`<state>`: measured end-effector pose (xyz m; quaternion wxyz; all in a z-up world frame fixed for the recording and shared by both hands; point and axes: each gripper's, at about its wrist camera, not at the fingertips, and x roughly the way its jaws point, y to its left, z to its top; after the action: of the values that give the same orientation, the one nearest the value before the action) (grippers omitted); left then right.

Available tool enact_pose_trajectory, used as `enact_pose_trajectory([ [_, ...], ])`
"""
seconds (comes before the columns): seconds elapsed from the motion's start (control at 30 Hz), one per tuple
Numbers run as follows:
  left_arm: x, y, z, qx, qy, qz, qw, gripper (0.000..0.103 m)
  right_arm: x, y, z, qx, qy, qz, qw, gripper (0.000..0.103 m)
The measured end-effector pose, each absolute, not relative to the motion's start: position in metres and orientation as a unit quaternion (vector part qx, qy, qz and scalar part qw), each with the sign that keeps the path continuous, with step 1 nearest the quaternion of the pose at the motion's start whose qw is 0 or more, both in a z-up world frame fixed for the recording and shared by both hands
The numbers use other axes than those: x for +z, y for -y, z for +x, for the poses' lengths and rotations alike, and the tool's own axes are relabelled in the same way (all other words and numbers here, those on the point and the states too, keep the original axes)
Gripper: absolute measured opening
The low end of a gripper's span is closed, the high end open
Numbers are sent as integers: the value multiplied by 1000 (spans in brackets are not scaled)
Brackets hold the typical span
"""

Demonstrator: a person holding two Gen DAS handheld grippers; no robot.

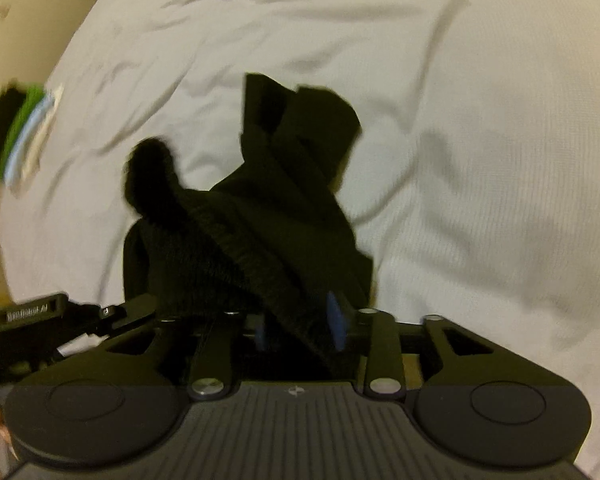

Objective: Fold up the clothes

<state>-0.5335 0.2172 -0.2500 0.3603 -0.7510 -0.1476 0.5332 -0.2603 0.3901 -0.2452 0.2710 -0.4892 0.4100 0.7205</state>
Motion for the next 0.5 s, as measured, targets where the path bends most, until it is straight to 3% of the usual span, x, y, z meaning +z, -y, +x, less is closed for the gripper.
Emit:
enact_pose_trajectory([
  [0.2,-256,-221,-530,553,121,-746,350,19,-219,-391,-316,799,-246,-504,219,67],
  [0.23,-258,-221,-531,553,123,-747,347,19,-219,-393,-325,805,-233,-504,208,63],
  [0.33,-256,-218,-538,557,128,-746,341,17,-229,-402,-336,795,-240,-518,203,10],
  [0.5,-247,-222,-548,546,136,-747,355,15,-232,-398,-295,772,-339,-489,223,10],
])
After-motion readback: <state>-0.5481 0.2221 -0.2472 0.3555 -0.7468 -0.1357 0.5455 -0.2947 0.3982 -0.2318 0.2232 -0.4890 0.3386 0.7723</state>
